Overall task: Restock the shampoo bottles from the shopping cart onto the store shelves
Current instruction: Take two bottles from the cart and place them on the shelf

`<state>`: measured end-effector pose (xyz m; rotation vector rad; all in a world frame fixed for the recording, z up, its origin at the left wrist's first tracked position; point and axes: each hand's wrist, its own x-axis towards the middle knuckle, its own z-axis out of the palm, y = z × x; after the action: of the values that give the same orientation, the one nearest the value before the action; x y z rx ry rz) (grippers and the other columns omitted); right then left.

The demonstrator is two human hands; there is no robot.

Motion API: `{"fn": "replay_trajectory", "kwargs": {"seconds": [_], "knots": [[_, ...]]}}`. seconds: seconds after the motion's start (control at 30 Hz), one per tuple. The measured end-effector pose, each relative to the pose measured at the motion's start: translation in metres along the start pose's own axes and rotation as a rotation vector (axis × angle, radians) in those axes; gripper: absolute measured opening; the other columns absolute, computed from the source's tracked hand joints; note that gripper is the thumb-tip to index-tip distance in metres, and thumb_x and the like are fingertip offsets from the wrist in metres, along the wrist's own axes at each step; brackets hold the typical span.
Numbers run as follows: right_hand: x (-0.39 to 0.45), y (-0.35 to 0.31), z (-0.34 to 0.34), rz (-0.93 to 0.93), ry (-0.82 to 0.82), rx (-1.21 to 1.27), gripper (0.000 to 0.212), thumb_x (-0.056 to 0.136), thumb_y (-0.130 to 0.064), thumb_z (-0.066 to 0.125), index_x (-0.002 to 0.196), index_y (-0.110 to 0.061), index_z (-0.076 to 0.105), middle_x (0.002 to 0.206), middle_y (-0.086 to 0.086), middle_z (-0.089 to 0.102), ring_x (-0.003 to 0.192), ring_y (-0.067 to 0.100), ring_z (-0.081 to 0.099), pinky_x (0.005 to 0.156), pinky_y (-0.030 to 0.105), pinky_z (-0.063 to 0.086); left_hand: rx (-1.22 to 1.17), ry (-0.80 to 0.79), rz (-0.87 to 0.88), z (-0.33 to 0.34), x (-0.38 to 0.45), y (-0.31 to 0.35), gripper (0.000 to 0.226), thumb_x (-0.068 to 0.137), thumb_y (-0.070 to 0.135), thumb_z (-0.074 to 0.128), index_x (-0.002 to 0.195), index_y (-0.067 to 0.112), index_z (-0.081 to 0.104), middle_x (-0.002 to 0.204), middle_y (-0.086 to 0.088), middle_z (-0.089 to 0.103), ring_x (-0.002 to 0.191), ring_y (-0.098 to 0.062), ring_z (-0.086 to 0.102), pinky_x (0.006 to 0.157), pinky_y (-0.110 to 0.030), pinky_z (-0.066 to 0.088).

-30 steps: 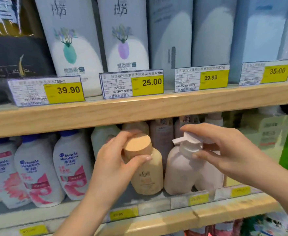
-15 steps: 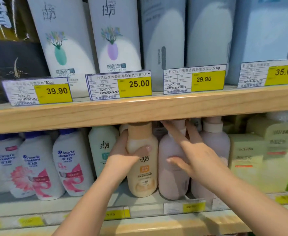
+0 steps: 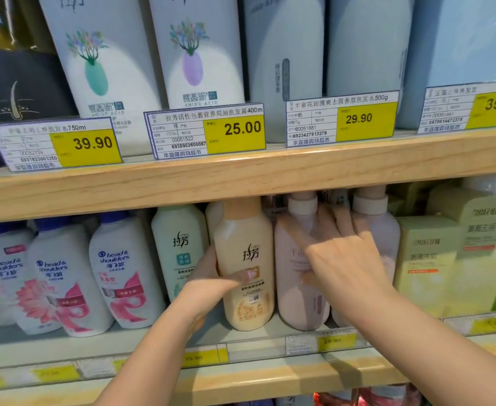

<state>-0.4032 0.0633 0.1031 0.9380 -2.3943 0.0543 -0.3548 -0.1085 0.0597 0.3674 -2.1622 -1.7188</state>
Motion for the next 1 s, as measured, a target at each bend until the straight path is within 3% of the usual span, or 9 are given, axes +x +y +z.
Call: {"fn": "replay_trajectory", "kwargs": {"seconds": [0.1,0.17,0.23,0.33,0.43,0.57,0.7,0.87,1.0], "knots": [[0.006,0.000,0.002,0.046,-0.001,-0.096,0.075,0.048,-0.032,0.081,0.118,-0.029,0.057,0.066,0.006,0.056,0.064,0.022,0.052,0.059,0.030,0.025,-0.028,-0.026,-0.004,-0.001,0.001,-0.001,0.047,0.069,0.004,0.072,0.101,0.030,0.050,0.103,0.001,0.063,0.098,-0.014,0.059,0.088,-0.032,0.045],[0.013,0.003,0.007,0.055,0.100,-0.096,0.097,0.016,-0.032,0.085,0.111,-0.028,0.063,0.063,0.011,0.057,0.060,0.026,0.055,0.062,0.033,0.025,-0.047,-0.033,-0.011,-0.002,0.002,0.000,0.050,0.070,0.004,0.071,0.109,0.025,0.049,0.106,-0.002,0.063,0.099,-0.015,0.059,0.086,-0.031,0.046],[0.018,0.004,0.011,0.081,0.145,-0.140,0.096,0.006,-0.033,0.083,0.101,-0.031,0.068,0.061,0.010,0.059,0.058,0.027,0.058,0.064,0.031,0.040,-0.060,-0.051,-0.002,-0.002,0.003,0.000,0.051,0.070,0.004,0.071,0.111,0.023,0.048,0.105,-0.001,0.063,0.097,-0.012,0.059,0.080,-0.025,0.047],[0.014,-0.003,0.008,0.082,0.090,-0.087,0.068,0.022,-0.024,0.086,0.089,-0.020,0.072,0.064,0.011,0.062,0.059,0.027,0.061,0.056,0.026,0.049,-0.090,-0.087,0.011,-0.004,0.001,0.000,0.044,0.070,0.003,0.069,0.102,0.028,0.050,0.101,0.003,0.064,0.095,-0.007,0.059,0.075,-0.018,0.048],[0.012,0.000,0.002,0.064,-0.009,-0.030,0.052,0.058,-0.029,0.080,0.105,-0.011,0.065,0.101,0.013,0.063,0.092,0.028,0.062,0.073,0.030,0.050,-0.105,-0.096,0.015,-0.006,-0.001,-0.002,0.044,0.069,0.004,0.070,0.098,0.030,0.051,0.102,0.003,0.065,0.096,-0.009,0.059,0.080,-0.021,0.047],[0.012,-0.002,-0.010,0.064,0.061,-0.091,0.086,0.015,-0.025,0.088,0.098,-0.033,0.067,0.070,0.007,0.065,0.066,0.028,0.064,0.067,0.027,0.053,-0.124,-0.053,0.022,-0.005,-0.004,-0.002,0.044,0.070,0.003,0.069,0.102,0.027,0.050,0.094,0.006,0.064,0.089,-0.005,0.059,0.071,-0.016,0.048],[0.006,0.004,-0.011,0.010,-0.112,-0.053,0.071,0.075,-0.027,0.067,0.133,-0.040,0.028,0.105,0.006,0.061,0.108,0.031,0.054,0.095,0.037,0.038,-0.096,-0.009,0.056,-0.006,-0.008,-0.002,0.046,0.068,0.003,0.071,0.102,0.026,0.051,0.092,0.007,0.064,0.087,-0.005,0.059,0.071,-0.017,0.047],[0.000,0.008,-0.024,-0.005,-0.127,0.010,0.077,0.079,-0.037,0.063,0.137,-0.044,0.012,0.106,0.005,0.062,0.111,0.025,0.052,0.104,0.037,0.021,-0.099,-0.044,0.122,-0.008,-0.013,-0.003,0.042,0.068,-0.004,0.068,0.091,0.028,0.053,0.087,0.006,0.066,0.068,0.003,0.066,0.061,-0.012,0.053],[0.003,0.011,-0.027,-0.056,-0.130,0.038,0.077,0.077,-0.037,0.065,0.134,-0.046,0.015,0.111,0.007,0.059,0.116,0.027,0.049,0.101,0.038,0.029,-0.109,-0.061,0.161,-0.010,-0.013,-0.004,0.044,0.068,-0.008,0.066,0.091,0.027,0.053,0.087,0.005,0.066,0.066,0.006,0.066,0.057,-0.010,0.051]]}}
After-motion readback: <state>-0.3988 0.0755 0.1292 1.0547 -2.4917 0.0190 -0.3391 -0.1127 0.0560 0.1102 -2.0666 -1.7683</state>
